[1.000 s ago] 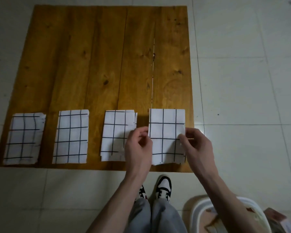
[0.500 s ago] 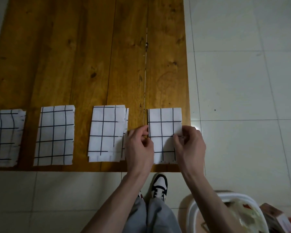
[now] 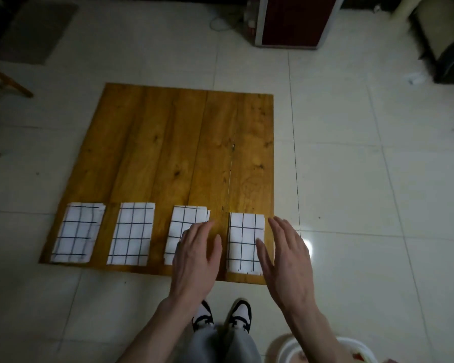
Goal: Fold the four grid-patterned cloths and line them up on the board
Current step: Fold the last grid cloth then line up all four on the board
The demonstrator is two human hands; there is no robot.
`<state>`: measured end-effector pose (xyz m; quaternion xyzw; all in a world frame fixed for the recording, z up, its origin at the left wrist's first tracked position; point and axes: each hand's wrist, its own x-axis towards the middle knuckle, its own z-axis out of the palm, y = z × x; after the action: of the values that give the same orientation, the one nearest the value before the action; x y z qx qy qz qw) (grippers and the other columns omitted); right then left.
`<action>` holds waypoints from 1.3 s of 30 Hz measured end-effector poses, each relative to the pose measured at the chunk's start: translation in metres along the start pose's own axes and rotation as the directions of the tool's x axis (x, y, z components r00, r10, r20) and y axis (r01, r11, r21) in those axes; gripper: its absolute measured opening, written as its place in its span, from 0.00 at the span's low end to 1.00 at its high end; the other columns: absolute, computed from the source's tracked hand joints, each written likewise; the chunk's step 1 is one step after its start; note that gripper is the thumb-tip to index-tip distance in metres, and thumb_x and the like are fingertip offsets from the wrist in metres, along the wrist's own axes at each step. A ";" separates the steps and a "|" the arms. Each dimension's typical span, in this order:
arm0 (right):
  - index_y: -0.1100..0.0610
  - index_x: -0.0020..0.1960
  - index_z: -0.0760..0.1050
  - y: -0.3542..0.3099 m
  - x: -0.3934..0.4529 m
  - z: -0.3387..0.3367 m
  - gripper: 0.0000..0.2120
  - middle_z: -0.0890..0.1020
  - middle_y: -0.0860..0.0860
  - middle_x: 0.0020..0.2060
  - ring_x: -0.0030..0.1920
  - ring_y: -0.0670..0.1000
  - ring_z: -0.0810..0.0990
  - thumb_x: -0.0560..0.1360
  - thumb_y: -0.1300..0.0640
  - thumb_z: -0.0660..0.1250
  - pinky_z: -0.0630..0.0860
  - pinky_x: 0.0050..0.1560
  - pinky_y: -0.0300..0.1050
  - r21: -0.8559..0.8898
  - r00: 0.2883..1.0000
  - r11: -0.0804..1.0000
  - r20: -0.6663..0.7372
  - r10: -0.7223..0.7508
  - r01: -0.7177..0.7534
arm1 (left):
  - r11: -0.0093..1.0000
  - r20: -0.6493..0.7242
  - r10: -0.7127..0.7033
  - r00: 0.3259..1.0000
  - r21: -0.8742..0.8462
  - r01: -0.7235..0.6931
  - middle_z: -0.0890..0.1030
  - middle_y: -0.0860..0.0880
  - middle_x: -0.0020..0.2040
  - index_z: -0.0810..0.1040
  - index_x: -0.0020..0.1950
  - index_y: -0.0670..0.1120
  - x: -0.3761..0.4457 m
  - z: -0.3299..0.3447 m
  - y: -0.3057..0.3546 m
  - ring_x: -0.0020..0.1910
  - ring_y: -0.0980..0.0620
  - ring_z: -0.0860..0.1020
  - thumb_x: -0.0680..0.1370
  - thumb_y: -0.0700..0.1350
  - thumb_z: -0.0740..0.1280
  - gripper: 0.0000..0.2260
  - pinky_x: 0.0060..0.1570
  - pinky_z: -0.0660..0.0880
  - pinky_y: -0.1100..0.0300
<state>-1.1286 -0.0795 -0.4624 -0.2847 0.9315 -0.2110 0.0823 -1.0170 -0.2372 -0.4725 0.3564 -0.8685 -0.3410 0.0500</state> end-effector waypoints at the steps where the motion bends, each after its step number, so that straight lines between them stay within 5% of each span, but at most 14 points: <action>1: 0.57 0.77 0.69 -0.012 -0.003 -0.022 0.28 0.74 0.54 0.74 0.75 0.55 0.71 0.84 0.41 0.55 0.70 0.74 0.56 -0.029 0.999 0.999 0.006 -0.034 0.034 | 0.999 -0.024 0.033 0.999 0.030 -0.032 0.75 0.55 0.69 0.72 0.75 0.52 -0.009 -0.022 0.009 0.68 0.58 0.71 0.85 0.56 0.56 0.20 0.66 0.72 0.58; 11: 0.54 0.79 0.66 -0.134 -0.013 -0.174 0.37 0.71 0.52 0.77 0.80 0.53 0.63 0.84 0.32 0.42 0.60 0.80 0.55 -0.114 0.967 0.966 -0.081 -0.241 0.231 | 0.968 -0.333 0.199 0.921 0.214 -0.132 0.76 0.49 0.71 0.75 0.73 0.45 -0.085 -0.206 0.061 0.72 0.51 0.71 0.86 0.55 0.56 0.22 0.72 0.68 0.54; 21: 0.57 0.78 0.68 -0.229 -0.024 -0.189 0.32 0.73 0.54 0.75 0.79 0.54 0.65 0.85 0.36 0.50 0.64 0.78 0.59 -0.066 0.888 0.899 -0.141 -0.438 0.433 | 0.969 -0.490 0.124 0.863 0.248 0.001 0.75 0.48 0.74 0.75 0.74 0.45 -0.111 -0.301 0.034 0.74 0.50 0.70 0.85 0.57 0.55 0.23 0.72 0.69 0.51; 27: 0.57 0.78 0.67 -0.294 -0.045 -0.157 0.31 0.72 0.55 0.76 0.79 0.54 0.65 0.84 0.37 0.52 0.63 0.78 0.58 -0.086 0.862 0.875 -0.150 -0.483 0.476 | 0.959 -0.452 0.133 0.882 0.283 0.001 0.76 0.47 0.72 0.75 0.73 0.46 -0.120 -0.343 -0.016 0.73 0.50 0.71 0.85 0.58 0.54 0.24 0.72 0.64 0.56; 39: 0.56 0.81 0.63 -0.426 -0.093 -0.072 0.34 0.67 0.54 0.79 0.81 0.53 0.60 0.84 0.35 0.50 0.58 0.80 0.56 -0.163 0.932 0.938 -0.150 -0.329 0.305 | 0.936 -0.272 0.264 0.925 0.303 -0.178 0.76 0.47 0.72 0.75 0.74 0.46 -0.117 -0.426 -0.153 0.73 0.50 0.72 0.86 0.61 0.50 0.27 0.73 0.69 0.51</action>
<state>-0.8600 -0.3207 -0.2076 -0.4168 0.8890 -0.1815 -0.0546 -0.6999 -0.4764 -0.2255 0.3074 -0.9233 -0.1503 0.1742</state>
